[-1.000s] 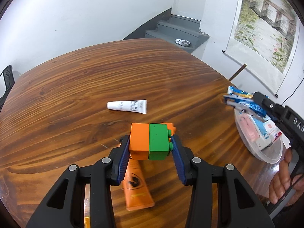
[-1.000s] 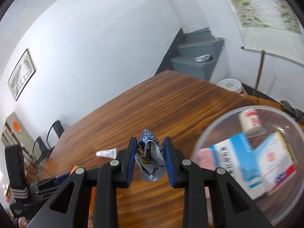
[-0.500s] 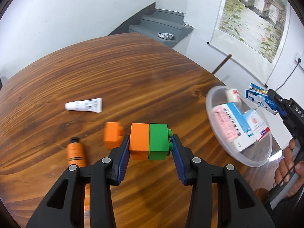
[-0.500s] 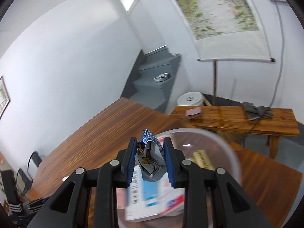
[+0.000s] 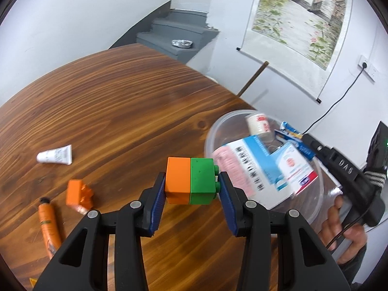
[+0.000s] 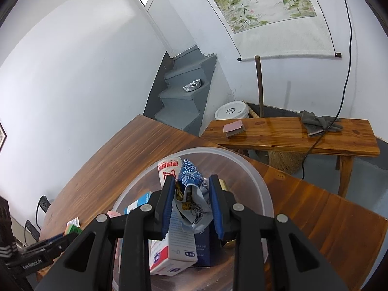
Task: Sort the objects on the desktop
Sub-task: 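Carry the orange-green block and blue wrapper over the clear bowl with both grippers, then open both grippers to drop the block and wrapper into the bowl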
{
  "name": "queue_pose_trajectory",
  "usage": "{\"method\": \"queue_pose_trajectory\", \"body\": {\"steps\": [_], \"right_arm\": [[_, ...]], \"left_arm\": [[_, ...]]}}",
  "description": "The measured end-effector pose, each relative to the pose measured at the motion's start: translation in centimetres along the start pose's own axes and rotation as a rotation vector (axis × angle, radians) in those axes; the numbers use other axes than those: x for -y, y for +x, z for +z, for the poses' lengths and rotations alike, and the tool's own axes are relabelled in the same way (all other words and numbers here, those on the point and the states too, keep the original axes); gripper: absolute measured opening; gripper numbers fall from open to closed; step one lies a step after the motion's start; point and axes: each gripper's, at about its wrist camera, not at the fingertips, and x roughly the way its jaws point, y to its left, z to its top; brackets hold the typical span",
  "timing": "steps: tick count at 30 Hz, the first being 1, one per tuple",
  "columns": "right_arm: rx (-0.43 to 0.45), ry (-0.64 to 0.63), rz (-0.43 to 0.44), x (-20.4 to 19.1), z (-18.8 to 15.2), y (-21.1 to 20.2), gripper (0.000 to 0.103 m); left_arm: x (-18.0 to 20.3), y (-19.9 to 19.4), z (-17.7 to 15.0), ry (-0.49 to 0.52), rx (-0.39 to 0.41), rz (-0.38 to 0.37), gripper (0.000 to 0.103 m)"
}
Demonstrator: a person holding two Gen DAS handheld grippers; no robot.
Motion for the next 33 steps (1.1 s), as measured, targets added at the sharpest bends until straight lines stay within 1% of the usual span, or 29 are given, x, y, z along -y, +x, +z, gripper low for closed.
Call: {"method": "queue_pose_trajectory", "body": {"steps": [3,6,8,10,12,14,19,28,30,31,33], "right_arm": [[-0.008,0.01,-0.004,0.2,-0.2,0.1,0.034],[0.008,0.016,-0.016,0.1,-0.5,-0.3,0.034],[0.032,0.011,-0.031,-0.1,-0.5,-0.7,0.037],[0.077,0.001,-0.065,-0.4,-0.6,-1.4,0.046],[0.122,-0.017,-0.095,-0.7,-0.7,-2.0,0.047],[0.145,-0.035,-0.104,-1.1,-0.8,-2.4,0.047],[0.133,-0.062,-0.092,-1.8,-0.9,-2.5,0.047],[0.135,-0.105,-0.088,-2.4,-1.2,-2.3,0.047],[0.139,-0.119,-0.089,-2.5,-1.3,-2.2,0.047],[0.139,-0.126,-0.089,-2.6,-1.3,-2.1,0.047],[0.135,-0.133,-0.085,-2.7,-1.3,-1.9,0.047]], "left_arm": [[1.2,0.6,0.9,0.019,0.005,-0.022,0.046],[2.2,1.2,1.6,0.028,0.007,-0.053,0.046],[2.9,1.8,2.1,0.038,0.006,-0.074,0.046],[3.6,2.3,2.4,0.051,0.003,-0.089,0.046],[4.1,2.9,2.6,0.06,-0.003,-0.101,0.046],[4.6,3.5,3.1,0.067,-0.009,-0.111,0.046],[5.5,4.8,4.2,0.084,-0.007,-0.121,0.046],[6.4,7.7,5.3,0.098,-0.037,-0.132,0.046],[6.4,8.1,5.2,0.082,-0.056,-0.142,0.059],[6.2,8.1,5.3,0.065,-0.06,-0.148,0.068],[5.8,7.8,5.3,0.039,-0.047,-0.15,0.07]]}}
